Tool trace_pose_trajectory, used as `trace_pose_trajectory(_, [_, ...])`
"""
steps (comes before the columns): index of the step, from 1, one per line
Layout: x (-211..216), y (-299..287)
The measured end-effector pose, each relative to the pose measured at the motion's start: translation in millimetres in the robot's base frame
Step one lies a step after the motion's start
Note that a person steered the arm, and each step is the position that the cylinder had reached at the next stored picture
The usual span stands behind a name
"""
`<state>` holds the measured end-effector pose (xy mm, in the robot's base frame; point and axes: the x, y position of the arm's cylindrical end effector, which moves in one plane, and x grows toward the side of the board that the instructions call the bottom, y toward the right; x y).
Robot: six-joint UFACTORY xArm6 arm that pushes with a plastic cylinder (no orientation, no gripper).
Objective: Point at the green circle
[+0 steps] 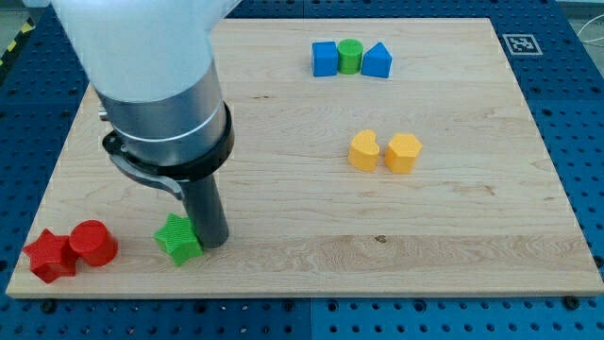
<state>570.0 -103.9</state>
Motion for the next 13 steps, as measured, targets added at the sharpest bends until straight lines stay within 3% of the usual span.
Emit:
trace_pose_trajectory(2, [12.5, -36.5])
trace_pose_trajectory(5, [2.2, -32.8])
trace_pose_trajectory(8, [-119.9, -17.5])
trace_pose_trajectory(10, [-237.4, -4.5])
trace_pose_trajectory(12, [-338.7, 43.1])
trace_pose_trajectory(13, [-355.2, 93.9])
